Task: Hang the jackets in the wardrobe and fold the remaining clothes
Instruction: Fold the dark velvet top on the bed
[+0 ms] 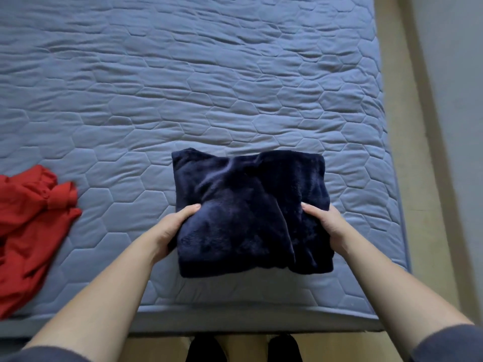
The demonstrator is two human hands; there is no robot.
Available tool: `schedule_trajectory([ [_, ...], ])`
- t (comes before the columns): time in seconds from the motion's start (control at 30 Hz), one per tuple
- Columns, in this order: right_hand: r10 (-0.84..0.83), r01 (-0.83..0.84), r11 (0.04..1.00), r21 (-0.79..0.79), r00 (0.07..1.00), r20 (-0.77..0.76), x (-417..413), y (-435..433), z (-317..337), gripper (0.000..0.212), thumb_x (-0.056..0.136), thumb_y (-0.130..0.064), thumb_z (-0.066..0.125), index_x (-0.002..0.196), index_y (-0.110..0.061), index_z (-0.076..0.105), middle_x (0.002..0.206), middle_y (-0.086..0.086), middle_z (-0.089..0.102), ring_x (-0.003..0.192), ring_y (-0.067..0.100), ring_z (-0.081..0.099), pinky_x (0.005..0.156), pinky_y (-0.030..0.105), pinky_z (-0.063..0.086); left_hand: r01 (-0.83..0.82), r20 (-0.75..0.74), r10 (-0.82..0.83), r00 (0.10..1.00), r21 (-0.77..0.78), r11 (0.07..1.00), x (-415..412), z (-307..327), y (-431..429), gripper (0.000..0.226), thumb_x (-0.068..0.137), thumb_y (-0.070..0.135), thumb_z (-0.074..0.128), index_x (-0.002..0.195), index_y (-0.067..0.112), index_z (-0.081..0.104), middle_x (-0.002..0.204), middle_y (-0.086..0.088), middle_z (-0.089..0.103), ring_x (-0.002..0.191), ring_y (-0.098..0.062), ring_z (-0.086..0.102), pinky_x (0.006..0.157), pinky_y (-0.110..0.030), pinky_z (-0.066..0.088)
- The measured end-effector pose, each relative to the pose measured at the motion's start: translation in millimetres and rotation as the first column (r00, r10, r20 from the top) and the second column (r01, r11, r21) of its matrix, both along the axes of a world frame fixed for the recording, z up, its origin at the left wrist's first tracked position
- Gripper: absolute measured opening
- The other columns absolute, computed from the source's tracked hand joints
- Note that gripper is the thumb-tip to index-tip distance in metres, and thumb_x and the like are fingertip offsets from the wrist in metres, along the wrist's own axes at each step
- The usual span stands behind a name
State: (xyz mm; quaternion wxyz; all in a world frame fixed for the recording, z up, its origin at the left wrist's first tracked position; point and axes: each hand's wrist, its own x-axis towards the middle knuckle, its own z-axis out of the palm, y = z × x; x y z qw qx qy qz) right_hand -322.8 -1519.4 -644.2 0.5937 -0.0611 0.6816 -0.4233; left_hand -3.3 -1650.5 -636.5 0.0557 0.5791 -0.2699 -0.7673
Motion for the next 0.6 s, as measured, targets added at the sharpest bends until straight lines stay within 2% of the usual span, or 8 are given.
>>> schedule_trajectory([
  [0.13,0.03,-0.031,0.998,-0.052,0.999,-0.019,19,20,86,0.061,0.07,-0.02,0.075,0.127,-0.014,0.055,0.114,0.012,0.069,0.1,0.027,0.068,0.076,0.036,0.056,-0.007,0.054,0.007,0.998,0.009,1.0,15,78,18,0.031,0.089,0.036,0.057,0.103,0.011,0.068,0.095,-0.007,0.075,0.081,-0.016,0.072,0.071,-0.029,0.049],
  [0.23,0.051,-0.052,0.996,-0.066,0.999,-0.017,37,33,157,0.063,0.071,-0.021,0.076,0.129,-0.015,0.054,0.115,0.011,0.069,0.101,0.026,0.068,0.075,0.034,0.056,-0.055,0.078,0.056,0.995,-0.018,0.998,36,150,35,0.028,0.09,0.034,0.056,0.099,0.01,0.068,0.09,-0.007,0.075,0.077,-0.015,0.071,0.069,-0.028,0.05],
  [0.3,0.099,-0.099,0.989,-0.111,0.995,-0.002,44,37,202,0.065,0.068,-0.025,0.08,0.127,-0.016,0.055,0.115,0.01,0.069,0.102,0.025,0.068,0.073,0.031,0.056,-0.11,0.056,0.113,0.992,-0.056,0.992,52,197,48,0.026,0.091,0.03,0.055,0.098,0.009,0.068,0.09,-0.008,0.075,0.075,-0.014,0.071,0.064,-0.024,0.052],
  [0.37,0.165,-0.162,0.975,-0.149,0.986,0.011,54,43,240,0.058,0.068,-0.023,0.082,0.122,-0.02,0.059,0.112,0.008,0.071,0.1,0.024,0.069,0.072,0.028,0.056,-0.154,0.036,0.159,0.987,-0.111,0.982,65,244,68,0.024,0.092,0.028,0.055,0.096,0.009,0.068,0.088,-0.008,0.075,0.074,-0.013,0.072,0.058,-0.018,0.053],
  [0.43,0.202,-0.196,0.964,-0.179,0.979,0.012,65,48,273,0.057,0.067,-0.021,0.082,0.12,-0.021,0.059,0.112,0.009,0.07,0.1,0.024,0.069,0.072,0.028,0.055,-0.204,0.017,0.213,0.977,-0.21,0.956,77,288,91,0.018,0.089,0.027,0.06,0.096,0.012,0.066,0.087,-0.002,0.075,0.078,-0.01,0.072,0.062,-0.017,0.054],
  [0.5,0.262,-0.256,0.943,-0.212,0.965,0.0,74,54,299,0.062,0.067,-0.02,0.082,0.123,-0.019,0.057,0.111,0.008,0.071,0.099,0.024,0.069,0.071,0.028,0.055,-0.217,0.028,0.236,0.971,-0.298,0.93,87,325,117,0.017,0.084,0.023,0.064,0.1,0.017,0.065,0.097,0.0,0.074,0.088,-0.012,0.07,0.077,-0.025,0.053],
  [0.53,0.303,-0.294,0.926,-0.239,0.953,0.002,77,56,311,0.061,0.068,-0.02,0.081,0.124,-0.018,0.056,0.11,0.008,0.071,0.098,0.024,0.069,0.07,0.027,0.055,-0.231,0.049,0.261,0.964,-0.33,0.915,90,339,131,0.017,0.085,0.018,0.065,0.102,0.016,0.065,0.1,-0.003,0.074,0.088,-0.013,0.07,0.08,-0.027,0.053],
  [0.6,0.393,-0.371,0.881,-0.292,0.919,0.017,79,57,336,0.058,0.07,-0.019,0.079,0.124,-0.017,0.057,0.109,0.008,0.072,0.098,0.024,0.069,0.07,0.027,0.056,-0.346,0.092,0.405,0.91,-0.371,0.862,92,365,160,0.019,0.087,0.008,0.063,0.106,0.011,0.064,0.096,-0.006,0.073,0.077,-0.014,0.07,0.069,-0.024,0.056],
])
